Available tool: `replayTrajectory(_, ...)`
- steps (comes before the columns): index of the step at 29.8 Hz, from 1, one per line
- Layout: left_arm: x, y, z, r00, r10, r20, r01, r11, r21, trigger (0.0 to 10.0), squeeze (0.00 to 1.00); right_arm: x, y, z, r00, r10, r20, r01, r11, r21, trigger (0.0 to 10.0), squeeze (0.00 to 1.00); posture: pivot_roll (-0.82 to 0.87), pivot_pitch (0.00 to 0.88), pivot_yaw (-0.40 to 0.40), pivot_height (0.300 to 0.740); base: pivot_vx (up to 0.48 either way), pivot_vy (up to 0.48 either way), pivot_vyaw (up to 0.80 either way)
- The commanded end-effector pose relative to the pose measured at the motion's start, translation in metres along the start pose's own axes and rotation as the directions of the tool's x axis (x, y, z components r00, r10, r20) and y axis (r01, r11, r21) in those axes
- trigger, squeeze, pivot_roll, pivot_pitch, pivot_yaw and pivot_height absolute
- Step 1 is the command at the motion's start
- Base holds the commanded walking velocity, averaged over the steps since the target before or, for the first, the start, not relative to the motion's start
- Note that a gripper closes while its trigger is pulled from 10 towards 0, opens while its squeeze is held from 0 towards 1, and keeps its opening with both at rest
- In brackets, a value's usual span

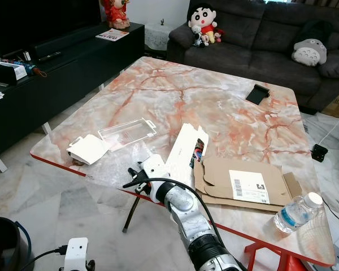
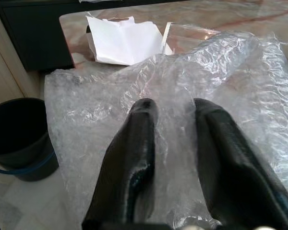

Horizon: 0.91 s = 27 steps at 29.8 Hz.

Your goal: Picking trash to rubbish bin

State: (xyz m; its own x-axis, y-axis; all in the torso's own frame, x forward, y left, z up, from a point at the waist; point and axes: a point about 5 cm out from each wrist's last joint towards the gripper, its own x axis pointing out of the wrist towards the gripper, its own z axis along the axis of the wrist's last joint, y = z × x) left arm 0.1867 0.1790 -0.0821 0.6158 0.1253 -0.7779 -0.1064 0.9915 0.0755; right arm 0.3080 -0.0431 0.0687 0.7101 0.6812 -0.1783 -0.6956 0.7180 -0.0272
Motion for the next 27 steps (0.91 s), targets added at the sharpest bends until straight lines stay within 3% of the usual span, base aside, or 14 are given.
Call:
replayTrajectory(1, 0.0, -0.004, 0.001, 1.0, -0.017, -0.013, 0.018, 1.0, 0.011, 10.0, 0.0, 0.001, -0.003, 0.004, 1.0, -0.001, 0.004, 0.001, 1.0, -0.024, 0.0, 0.0, -0.04, 0.0, -0.089, 0.74, 0.0, 0.0, 0.0)
replayTrajectory(14, 0.002, -0.003, 0.006, 1.0, -0.016, -0.004, 0.016, 1.0, 0.003, 10.0, 0.0, 0.005, -0.004, 0.016, 0.999, 0.004, 0.052, -0.005, 1.0, 0.013, 0.3, 0.0, -0.03, 0.0, -0.093, 0.74, 0.0, 0.0, 0.0)
replayTrajectory(15, 0.002, -0.003, 0.006, 1.0, -0.014, -0.005, 0.014, 1.0, -0.004, 10.0, 0.0, 0.007, -0.004, 0.02, 0.998, 0.013, 0.065, -0.014, 0.999, 0.029, 10.0, 0.0, -0.03, 0.0, -0.094, 0.74, 0.0, 0.0, 0.0)
replayTrajectory(22, 0.0, -0.002, 0.0, 1.0, -0.012, -0.022, 0.011, 1.0, -0.014, 10.0, 0.0, 0.012, -0.001, 0.049, 0.983, 0.043, 0.18, -0.061, 0.993, 0.098, 10.0, 0.0, -0.03, 0.0, -0.092, 0.74, 0.0, 0.0, 0.0)
replayTrajectory(23, 0.0, -0.003, -0.001, 1.0, -0.012, -0.023, 0.011, 1.0, -0.016, 10.0, 0.0, 0.012, -0.002, 0.062, 0.971, 0.044, 0.236, -0.079, 0.987, 0.141, 10.0, 0.0, -0.03, 0.0, -0.092, 0.74, 0.0, 0.0, 0.0)
replayTrajectory(26, 0.0, -0.003, -0.001, 1.0, -0.011, -0.024, 0.011, 1.0, -0.017, 10.0, 0.0, 0.012, -0.003, 0.069, 0.963, 0.044, 0.267, -0.089, 0.983, 0.162, 10.0, 0.0, -0.03, 0.0, -0.092, 0.74, 0.0, 0.0, 0.0)
replayTrajectory(27, 0.0, -0.003, -0.001, 1.0, -0.012, -0.024, 0.012, 1.0, -0.017, 10.0, 0.0, 0.011, -0.004, 0.081, 0.947, 0.047, 0.319, -0.109, 0.977, 0.181, 10.0, 0.0, -0.03, 0.0, -0.09, 0.74, 0.0, 0.0, 0.0)
